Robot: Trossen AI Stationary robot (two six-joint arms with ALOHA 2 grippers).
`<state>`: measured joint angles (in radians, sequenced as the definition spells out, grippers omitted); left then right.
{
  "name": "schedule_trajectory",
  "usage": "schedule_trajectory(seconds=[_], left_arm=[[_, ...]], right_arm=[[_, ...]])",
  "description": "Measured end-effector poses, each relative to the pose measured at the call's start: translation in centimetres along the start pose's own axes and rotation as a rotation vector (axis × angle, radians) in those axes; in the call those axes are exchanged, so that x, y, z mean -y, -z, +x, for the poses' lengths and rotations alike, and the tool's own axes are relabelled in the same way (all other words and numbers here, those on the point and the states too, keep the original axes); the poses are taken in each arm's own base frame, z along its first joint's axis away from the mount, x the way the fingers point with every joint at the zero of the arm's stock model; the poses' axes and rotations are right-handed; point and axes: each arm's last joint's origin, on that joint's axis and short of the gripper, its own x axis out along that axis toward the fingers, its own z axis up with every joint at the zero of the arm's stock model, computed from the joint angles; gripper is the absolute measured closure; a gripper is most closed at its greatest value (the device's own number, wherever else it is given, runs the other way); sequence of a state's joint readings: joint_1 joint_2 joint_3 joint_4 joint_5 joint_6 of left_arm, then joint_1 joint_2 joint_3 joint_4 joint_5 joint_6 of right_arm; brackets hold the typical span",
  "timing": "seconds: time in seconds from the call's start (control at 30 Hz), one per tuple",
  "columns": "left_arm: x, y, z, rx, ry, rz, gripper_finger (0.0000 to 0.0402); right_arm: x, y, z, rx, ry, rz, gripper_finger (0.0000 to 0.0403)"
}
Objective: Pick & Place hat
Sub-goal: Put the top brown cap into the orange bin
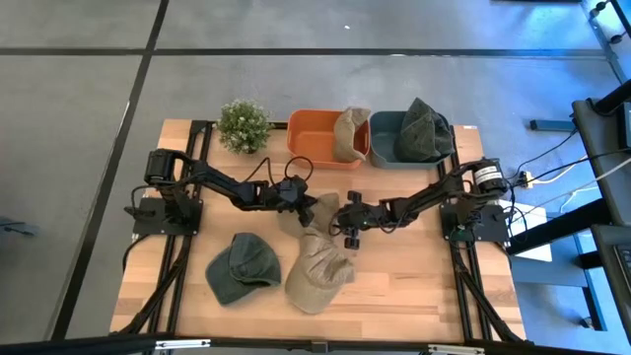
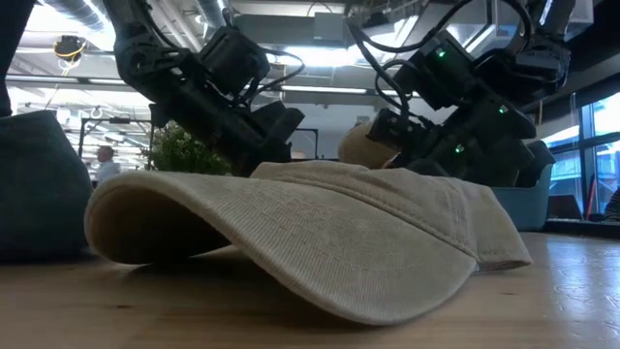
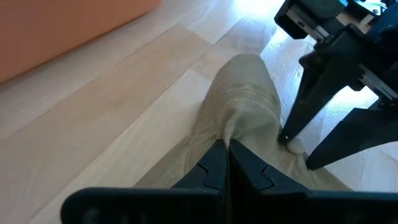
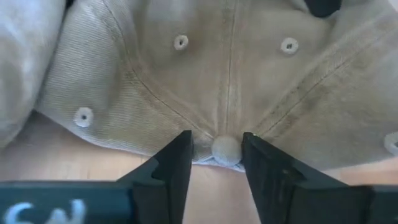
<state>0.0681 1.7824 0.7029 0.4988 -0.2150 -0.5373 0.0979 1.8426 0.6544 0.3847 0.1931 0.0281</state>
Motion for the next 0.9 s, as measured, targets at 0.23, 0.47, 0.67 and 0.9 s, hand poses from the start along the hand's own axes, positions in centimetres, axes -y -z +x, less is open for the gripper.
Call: schedule_trajectory(seconds=[0.23,0.47,0.67,0.9], left_arm=[[0.0,0.0,0.0,-0.002,0.004,0.000,0.0398],[0.0,-0.1,0.0,0.002,0.006,0.071,0.0392],[0.6,-1.0,-0.8,0.044,0.037,0.157,0.0389],[1.3,-2.3,-2.1,0.095,0.082,0.161,0.0359]], right_arm=[[0.0,0.1,0.1,-0.007,-0.012,-0.026,0.0354],[0.1,0.1,0.0,-0.005,-0.007,-0.033,0.0356],[0.5,-0.5,-1.7,-0.013,0.029,-0.065,0.0356],[1.3,-1.9,-4.5,-0.001,0.120,-0.096,0.0356]])
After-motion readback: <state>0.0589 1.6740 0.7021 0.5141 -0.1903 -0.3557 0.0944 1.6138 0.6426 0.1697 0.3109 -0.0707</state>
